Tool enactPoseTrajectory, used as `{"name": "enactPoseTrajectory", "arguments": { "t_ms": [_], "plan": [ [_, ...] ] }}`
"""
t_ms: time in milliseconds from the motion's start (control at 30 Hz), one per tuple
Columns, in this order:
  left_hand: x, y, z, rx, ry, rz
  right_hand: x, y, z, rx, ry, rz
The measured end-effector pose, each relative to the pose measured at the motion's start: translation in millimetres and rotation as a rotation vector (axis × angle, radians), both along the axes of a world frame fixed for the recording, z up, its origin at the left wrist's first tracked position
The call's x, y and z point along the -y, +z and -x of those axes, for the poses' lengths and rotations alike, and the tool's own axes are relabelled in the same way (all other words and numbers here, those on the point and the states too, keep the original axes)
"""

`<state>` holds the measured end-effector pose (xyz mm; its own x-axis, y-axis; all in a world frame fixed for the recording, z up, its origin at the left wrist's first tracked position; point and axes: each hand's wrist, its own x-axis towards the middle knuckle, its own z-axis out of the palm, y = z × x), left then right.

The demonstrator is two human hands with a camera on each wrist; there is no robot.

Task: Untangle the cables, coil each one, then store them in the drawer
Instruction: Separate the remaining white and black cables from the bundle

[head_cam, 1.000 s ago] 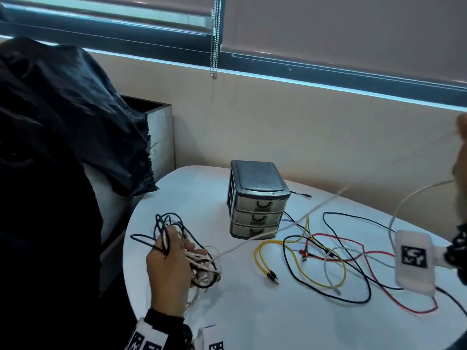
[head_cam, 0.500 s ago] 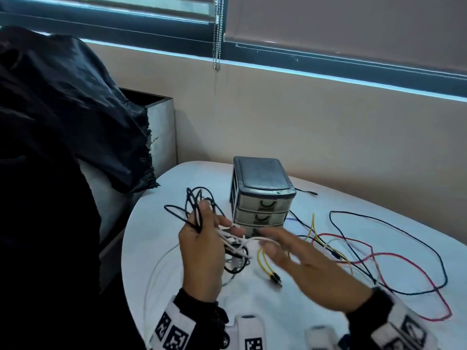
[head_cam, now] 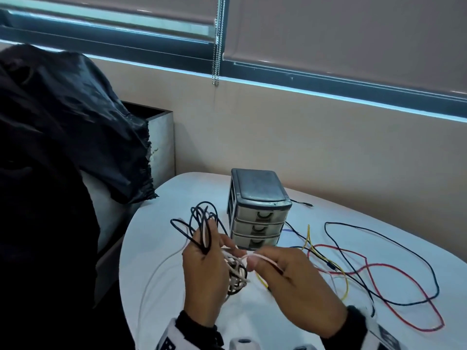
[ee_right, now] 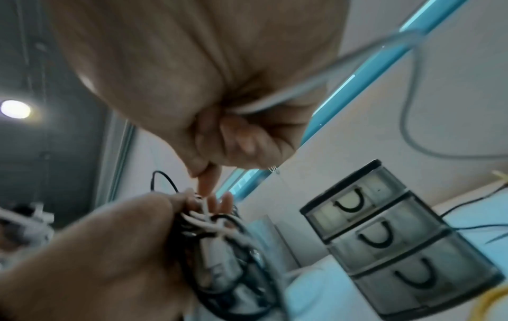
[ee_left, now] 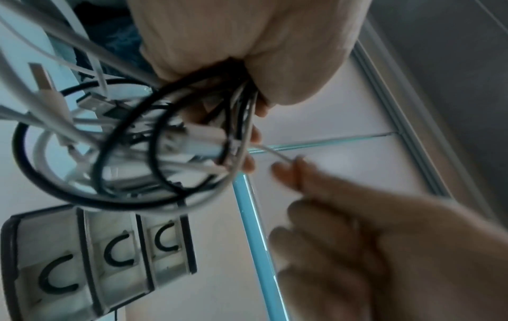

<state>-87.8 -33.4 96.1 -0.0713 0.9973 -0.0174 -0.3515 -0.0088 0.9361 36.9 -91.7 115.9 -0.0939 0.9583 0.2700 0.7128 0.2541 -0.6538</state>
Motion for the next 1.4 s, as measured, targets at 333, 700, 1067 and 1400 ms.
{"name": "enactPoseTrajectory", "arguments": {
  "t_ms": [333,700,1067,1400],
  "plan": [
    [23,6,-9,0.02,-0.25,-0.258,7,19,18,-0.242,-0.005,-0.088],
    [20,-6,-14,0.181,-0.415,-0.019,5,18,5,-0.265,-0.092,0.023],
    [7,-23,-6,0.1,-0.672,-0.135,10,19,-8,-0.51,-0.185,-0.08],
    [13,-34,-5,0.064,-0.674,0.054,-11,51,-51,-0.602,-0.383,-0.188]
  ]
}}
